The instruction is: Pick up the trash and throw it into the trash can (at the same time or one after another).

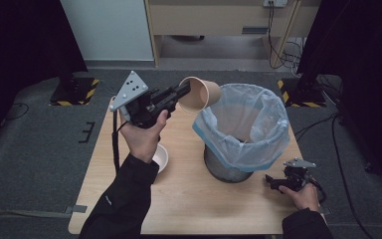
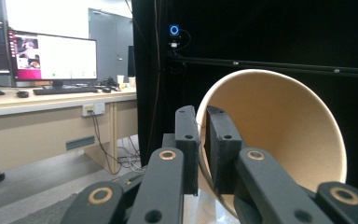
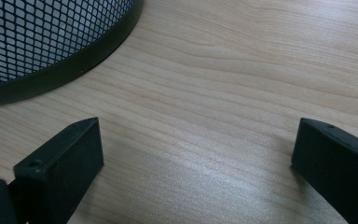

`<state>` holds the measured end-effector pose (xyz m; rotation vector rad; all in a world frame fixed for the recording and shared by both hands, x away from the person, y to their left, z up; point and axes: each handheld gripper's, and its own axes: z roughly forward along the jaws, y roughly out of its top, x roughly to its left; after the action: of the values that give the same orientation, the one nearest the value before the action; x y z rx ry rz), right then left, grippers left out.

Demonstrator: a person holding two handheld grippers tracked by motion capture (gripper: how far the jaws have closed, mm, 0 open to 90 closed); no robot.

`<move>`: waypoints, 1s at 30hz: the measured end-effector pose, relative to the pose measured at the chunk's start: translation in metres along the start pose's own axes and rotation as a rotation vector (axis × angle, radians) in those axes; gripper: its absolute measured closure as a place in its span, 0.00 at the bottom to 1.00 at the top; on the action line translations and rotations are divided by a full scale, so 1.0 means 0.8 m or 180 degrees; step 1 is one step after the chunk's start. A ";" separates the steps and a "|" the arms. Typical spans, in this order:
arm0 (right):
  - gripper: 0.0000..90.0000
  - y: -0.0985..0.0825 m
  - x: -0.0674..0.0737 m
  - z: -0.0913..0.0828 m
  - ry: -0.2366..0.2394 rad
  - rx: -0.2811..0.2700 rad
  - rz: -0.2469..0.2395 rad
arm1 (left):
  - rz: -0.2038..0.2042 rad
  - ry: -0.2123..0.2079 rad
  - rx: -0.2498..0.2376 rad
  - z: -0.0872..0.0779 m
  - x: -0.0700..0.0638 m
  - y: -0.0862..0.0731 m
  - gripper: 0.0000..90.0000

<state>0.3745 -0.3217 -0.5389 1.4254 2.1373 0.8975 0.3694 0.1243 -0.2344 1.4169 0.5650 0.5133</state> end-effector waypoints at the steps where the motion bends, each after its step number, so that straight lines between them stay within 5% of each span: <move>1: 0.03 0.000 0.000 0.000 0.0000 0.0000 0.0001 | -0.0011 -0.0010 -0.0003 0.003 -0.001 -0.001 0.93; 26: 0.02 0.000 0.000 0.000 -0.0003 -0.0011 -0.0005 | 0.0022 -0.0035 0.0364 0.099 -0.017 -0.036 0.93; 30: 0.02 0.000 0.000 0.000 -0.0003 -0.0011 -0.0004 | 0.0027 -0.0127 0.0457 0.117 -0.018 -0.041 0.90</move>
<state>0.3748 -0.3217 -0.5390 1.4223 2.1347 0.8996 0.4186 0.0410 -0.2603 1.5631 0.5731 0.4576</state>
